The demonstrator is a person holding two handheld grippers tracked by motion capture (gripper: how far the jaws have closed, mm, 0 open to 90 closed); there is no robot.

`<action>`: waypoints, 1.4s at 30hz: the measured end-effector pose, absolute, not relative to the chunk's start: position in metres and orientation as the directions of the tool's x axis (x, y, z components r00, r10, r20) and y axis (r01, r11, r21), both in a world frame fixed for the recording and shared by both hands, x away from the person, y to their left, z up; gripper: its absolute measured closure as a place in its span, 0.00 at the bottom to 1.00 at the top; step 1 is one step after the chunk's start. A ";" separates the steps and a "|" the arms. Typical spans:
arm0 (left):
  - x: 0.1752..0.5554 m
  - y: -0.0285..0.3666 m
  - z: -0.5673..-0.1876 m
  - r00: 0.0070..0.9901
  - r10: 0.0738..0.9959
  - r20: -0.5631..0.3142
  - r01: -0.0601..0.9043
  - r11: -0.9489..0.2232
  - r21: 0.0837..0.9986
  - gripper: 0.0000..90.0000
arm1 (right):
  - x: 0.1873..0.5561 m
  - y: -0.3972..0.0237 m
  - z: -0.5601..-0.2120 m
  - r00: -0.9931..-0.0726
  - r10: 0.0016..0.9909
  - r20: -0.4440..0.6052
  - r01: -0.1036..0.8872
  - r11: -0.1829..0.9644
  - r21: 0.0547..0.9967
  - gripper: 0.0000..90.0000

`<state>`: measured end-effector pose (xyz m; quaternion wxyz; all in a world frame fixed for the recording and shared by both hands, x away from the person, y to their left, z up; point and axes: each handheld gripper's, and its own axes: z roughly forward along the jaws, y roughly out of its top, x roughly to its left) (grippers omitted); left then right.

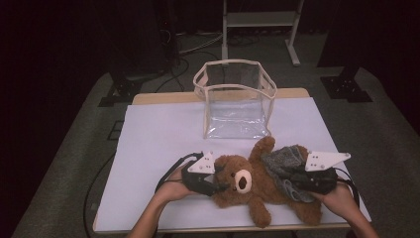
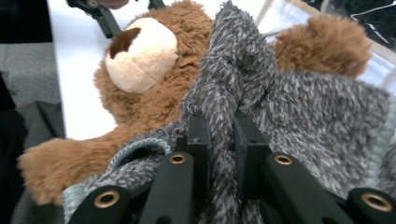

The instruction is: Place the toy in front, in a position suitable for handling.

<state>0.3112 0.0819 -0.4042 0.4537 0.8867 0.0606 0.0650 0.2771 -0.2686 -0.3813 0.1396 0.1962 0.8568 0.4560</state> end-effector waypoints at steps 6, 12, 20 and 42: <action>0.318 0.073 -0.404 0.983 0.177 0.046 0.063 -0.565 0.823 0.51 | 0.292 -0.276 -0.379 -0.879 0.474 -0.053 0.227 0.514 0.827 0.87; 0.325 0.067 -0.404 0.983 0.181 0.040 0.069 -0.558 0.827 0.51 | 0.286 -0.256 -0.367 -0.882 0.456 -0.118 0.180 0.557 0.811 0.87; 0.326 0.051 -0.404 0.984 0.170 0.060 0.047 -0.567 0.823 0.51 | 0.277 -0.217 -0.356 -0.922 0.358 -0.149 0.088 0.566 0.820 0.87; 0.320 0.077 -0.402 0.982 0.173 0.076 0.044 -0.598 0.800 0.51 | 0.248 -0.204 -0.364 -0.931 0.327 -0.162 0.050 0.554 0.831 0.86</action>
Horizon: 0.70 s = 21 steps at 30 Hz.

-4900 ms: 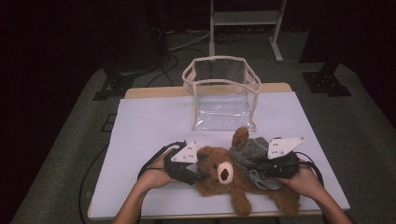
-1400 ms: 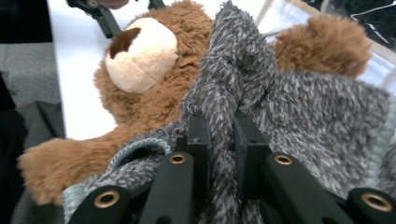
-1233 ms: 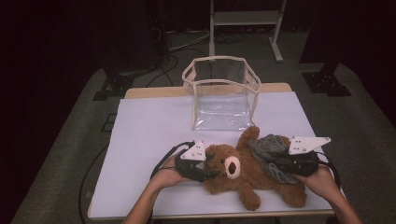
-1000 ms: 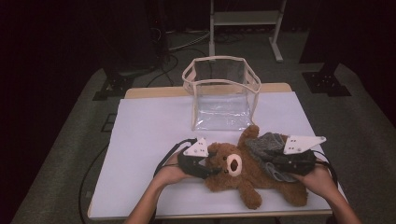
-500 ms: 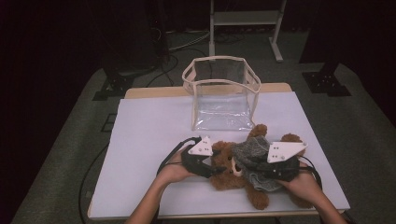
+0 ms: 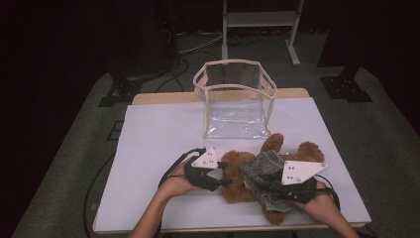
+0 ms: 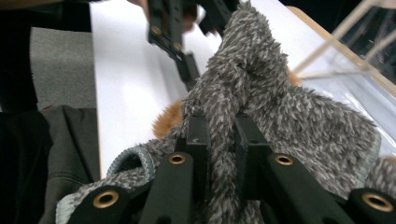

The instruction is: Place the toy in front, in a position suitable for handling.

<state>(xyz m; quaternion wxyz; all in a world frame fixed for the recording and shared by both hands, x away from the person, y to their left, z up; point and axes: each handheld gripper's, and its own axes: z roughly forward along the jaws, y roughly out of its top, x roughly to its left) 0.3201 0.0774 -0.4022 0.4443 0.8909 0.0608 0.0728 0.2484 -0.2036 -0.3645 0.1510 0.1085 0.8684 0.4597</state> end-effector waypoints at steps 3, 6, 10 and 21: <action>0.320 0.076 -0.402 0.982 0.168 0.081 0.038 -0.605 0.796 0.51 | 0.246 -0.194 -0.368 -0.933 0.314 -0.176 0.033 0.561 0.827 0.86; 0.320 0.076 -0.402 0.982 0.173 0.080 0.040 -0.600 0.799 0.51 | 0.247 -0.189 -0.373 -0.933 0.307 -0.186 0.026 0.574 0.818 0.86; 0.319 0.080 -0.400 0.980 0.182 0.079 0.045 -0.592 0.805 0.51 | 0.254 -0.200 -0.379 -0.932 0.329 -0.154 0.058 0.553 0.831 0.87; 0.324 0.074 -0.401 0.978 0.187 0.089 0.041 -0.596 0.802 0.53 | 0.275 -0.216 -0.378 -0.899 0.392 -0.194 0.089 0.599 0.796 0.87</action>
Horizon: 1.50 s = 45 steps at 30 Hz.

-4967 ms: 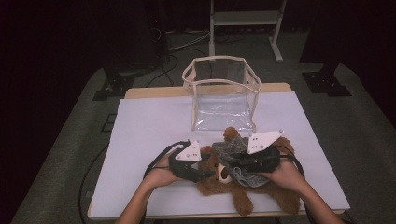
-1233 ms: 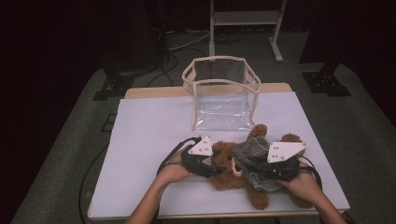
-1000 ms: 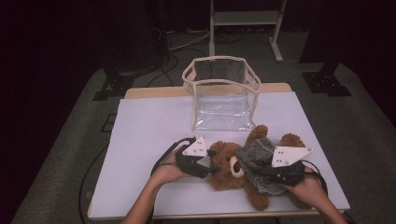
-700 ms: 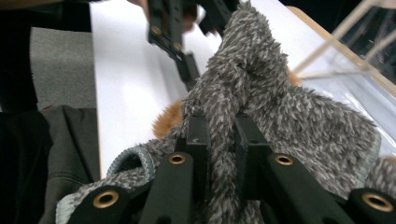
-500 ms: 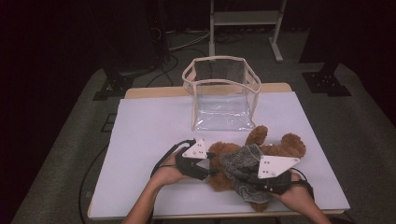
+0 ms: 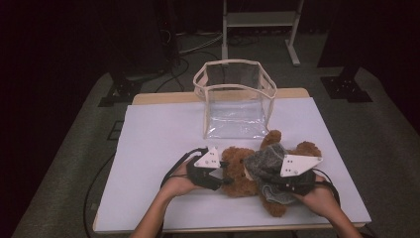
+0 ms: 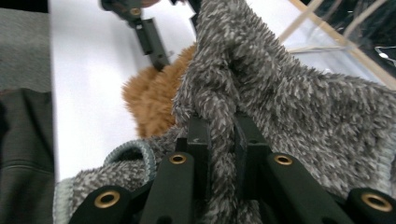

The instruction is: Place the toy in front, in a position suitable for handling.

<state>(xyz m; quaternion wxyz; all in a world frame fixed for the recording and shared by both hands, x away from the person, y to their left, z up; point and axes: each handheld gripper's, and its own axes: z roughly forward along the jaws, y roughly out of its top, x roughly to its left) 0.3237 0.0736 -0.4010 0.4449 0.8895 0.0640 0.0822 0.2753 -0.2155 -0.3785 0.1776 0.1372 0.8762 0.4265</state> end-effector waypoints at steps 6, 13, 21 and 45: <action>0.330 0.073 -0.398 0.977 0.196 0.087 0.046 -0.589 0.807 0.54 | 0.306 -0.223 -0.376 -0.884 0.439 -0.159 0.149 0.588 0.795 0.87; 0.336 0.067 -0.400 0.973 0.213 0.083 0.057 -0.579 0.813 0.55 | 0.301 -0.213 -0.364 -0.896 0.414 -0.161 0.120 0.574 0.810 0.87; 0.342 0.066 -0.397 0.971 0.223 0.090 0.058 -0.581 0.812 0.55 | 0.298 -0.183 -0.365 -0.919 0.348 -0.188 0.069 0.609 0.790 0.87; 0.337 0.083 -0.415 0.972 0.233 0.035 0.103 -0.555 0.825 0.54 | 0.310 -0.160 -0.358 -0.906 0.360 -0.222 0.080 0.662 0.746 0.87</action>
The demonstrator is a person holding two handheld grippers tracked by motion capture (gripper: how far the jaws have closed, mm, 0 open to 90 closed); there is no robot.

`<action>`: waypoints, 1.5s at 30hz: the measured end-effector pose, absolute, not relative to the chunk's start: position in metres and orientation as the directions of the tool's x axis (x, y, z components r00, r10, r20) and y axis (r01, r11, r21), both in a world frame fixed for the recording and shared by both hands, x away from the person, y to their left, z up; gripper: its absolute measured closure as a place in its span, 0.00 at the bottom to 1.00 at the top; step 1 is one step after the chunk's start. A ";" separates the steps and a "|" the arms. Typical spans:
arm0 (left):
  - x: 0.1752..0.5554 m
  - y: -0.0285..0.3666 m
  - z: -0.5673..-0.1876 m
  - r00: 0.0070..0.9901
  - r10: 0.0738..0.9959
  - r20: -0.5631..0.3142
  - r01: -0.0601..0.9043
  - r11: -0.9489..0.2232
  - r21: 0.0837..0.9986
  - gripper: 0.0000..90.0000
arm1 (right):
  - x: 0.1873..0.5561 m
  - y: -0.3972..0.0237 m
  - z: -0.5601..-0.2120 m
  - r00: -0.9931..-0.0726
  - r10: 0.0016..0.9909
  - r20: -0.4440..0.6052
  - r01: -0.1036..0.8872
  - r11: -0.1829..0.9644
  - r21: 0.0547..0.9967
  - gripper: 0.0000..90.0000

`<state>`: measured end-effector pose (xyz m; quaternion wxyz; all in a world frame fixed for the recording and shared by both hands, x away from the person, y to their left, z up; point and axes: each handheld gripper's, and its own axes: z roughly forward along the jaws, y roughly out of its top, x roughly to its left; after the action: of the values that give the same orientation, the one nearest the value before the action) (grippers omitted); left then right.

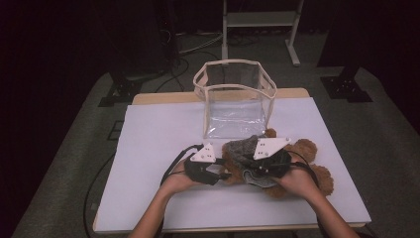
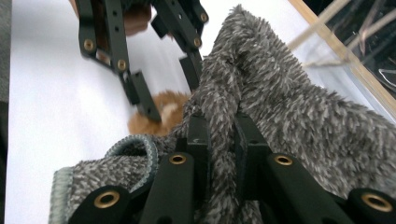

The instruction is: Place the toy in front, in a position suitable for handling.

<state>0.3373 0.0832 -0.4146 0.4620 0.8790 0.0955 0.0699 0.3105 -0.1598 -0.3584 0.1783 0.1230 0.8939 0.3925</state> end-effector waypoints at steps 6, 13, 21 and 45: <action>0.334 0.086 -0.412 0.972 0.230 0.047 0.093 -0.561 0.822 0.53 | 0.312 -0.157 -0.363 -0.918 0.343 -0.197 0.080 0.649 0.757 0.87; 0.331 0.098 -0.409 0.969 0.242 0.057 0.093 -0.564 0.820 0.53 | 0.308 -0.180 -0.362 -0.919 0.361 -0.158 0.119 0.636 0.763 0.87; 0.328 0.096 -0.409 0.972 0.227 0.051 0.089 -0.564 0.821 0.53 | 0.312 -0.149 -0.357 -0.930 0.309 -0.199 0.065 0.671 0.738 0.86; 0.332 0.091 -0.398 0.971 0.230 0.061 0.075 -0.536 0.841 0.52 | 0.321 -0.183 -0.355 -0.931 0.348 -0.106 0.135 0.601 0.788 0.87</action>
<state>0.3317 0.0911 -0.3977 0.4736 0.8726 0.0873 0.0821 0.3209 -0.1828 -0.3553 0.1252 0.1363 0.8859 0.4253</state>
